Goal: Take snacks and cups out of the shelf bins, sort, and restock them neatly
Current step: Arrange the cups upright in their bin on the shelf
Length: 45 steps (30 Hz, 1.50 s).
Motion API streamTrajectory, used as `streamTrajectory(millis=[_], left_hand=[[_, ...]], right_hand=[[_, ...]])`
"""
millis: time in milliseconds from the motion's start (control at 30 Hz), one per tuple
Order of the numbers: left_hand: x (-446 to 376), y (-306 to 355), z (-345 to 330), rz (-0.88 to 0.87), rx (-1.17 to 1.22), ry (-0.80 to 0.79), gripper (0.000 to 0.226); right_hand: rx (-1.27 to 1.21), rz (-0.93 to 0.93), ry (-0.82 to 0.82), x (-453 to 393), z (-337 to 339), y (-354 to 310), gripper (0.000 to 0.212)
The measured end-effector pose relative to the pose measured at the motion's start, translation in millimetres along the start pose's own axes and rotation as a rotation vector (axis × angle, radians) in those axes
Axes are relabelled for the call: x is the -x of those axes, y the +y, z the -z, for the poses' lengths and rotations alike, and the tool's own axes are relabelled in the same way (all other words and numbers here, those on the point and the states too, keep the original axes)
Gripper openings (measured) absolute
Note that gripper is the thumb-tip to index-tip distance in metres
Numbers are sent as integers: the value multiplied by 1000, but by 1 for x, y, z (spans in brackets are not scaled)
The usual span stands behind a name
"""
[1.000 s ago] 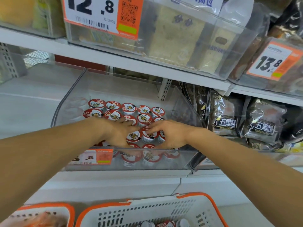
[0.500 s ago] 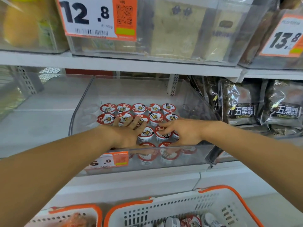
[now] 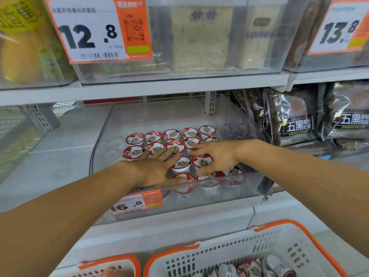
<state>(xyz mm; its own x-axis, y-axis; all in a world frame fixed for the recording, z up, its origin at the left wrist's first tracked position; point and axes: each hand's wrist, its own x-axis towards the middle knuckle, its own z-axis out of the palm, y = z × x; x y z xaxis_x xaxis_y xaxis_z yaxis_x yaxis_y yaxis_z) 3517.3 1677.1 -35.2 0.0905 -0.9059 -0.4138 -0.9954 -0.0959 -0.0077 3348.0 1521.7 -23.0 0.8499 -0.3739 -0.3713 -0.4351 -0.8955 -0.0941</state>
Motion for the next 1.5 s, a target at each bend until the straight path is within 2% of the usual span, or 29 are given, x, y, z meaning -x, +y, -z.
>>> streamTrajectory(millis=[67, 133, 300, 367, 433, 500, 533, 600, 667, 700, 733, 767, 800, 867, 967, 1033, 1100, 1200, 1300, 1367, 1500], left_hand=[[-1, 1, 3, 6, 31, -34, 104], [1, 0, 3, 17, 77, -57, 102], [5, -1, 4, 25, 159, -71, 90], [8, 3, 8, 34, 168, -77, 90], [13, 7, 14, 44, 206, -18, 85], [22, 12, 24, 50, 289, 169, 73], [30, 14, 29, 28, 338, 318, 64], [52, 26, 32, -43, 375, 695, 38], [84, 52, 23, -102, 430, 1039, 14], [100, 67, 11, -146, 476, 1132, 11], [114, 85, -6, -197, 534, 1152, 11], [122, 101, -27, -240, 583, 1091, 11], [125, 116, -52, -258, 631, 958, 10], [116, 140, -108, -222, 732, 595, 12], [84, 156, -210, -103, 815, 159, 10], [71, 164, -275, 28, 824, -34, 30], [69, 176, -322, 134, 892, -177, 49], [69, 201, -365, 165, 771, -343, 75], [63, 220, -377, 129, 506, -456, 89], [58, 224, -378, 154, 492, -451, 92], [57, 212, -386, 196, 553, -350, 89]], right_hand=[[-43, 4, 41, 1, -4, 0, 91], [-106, 9, 91, 6, -3, 0, 92], [-126, 61, 124, 24, -1, -2, 67], [-139, 51, 117, 29, -2, -5, 63], [-196, 32, 172, 36, 3, -8, 62], [-275, 39, 334, 50, 9, -10, 55], [-314, 64, 442, 62, 11, -13, 47], [-396, 132, 656, 97, 8, -25, 28], [-501, 184, 797, 136, -6, -39, 11], [-579, 192, 825, 153, -18, -45, 5], [-667, 186, 822, 164, -35, -48, 4], [-750, 161, 784, 171, -56, -49, 8], [-809, 123, 715, 173, -82, -46, 9], [-860, 5, 496, 169, -149, -35, 2], [-798, -279, 112, 167, -263, -18, 39], [-709, -394, -111, 177, -324, -18, 63], [-679, -438, -267, 188, -373, -22, 81], [-624, -404, -440, 194, -413, -39, 111], [-600, -358, -423, 181, -422, -54, 114], [-647, -371, -410, 170, -422, -63, 111], [-588, -433, -445, 156, -430, -73, 110]])
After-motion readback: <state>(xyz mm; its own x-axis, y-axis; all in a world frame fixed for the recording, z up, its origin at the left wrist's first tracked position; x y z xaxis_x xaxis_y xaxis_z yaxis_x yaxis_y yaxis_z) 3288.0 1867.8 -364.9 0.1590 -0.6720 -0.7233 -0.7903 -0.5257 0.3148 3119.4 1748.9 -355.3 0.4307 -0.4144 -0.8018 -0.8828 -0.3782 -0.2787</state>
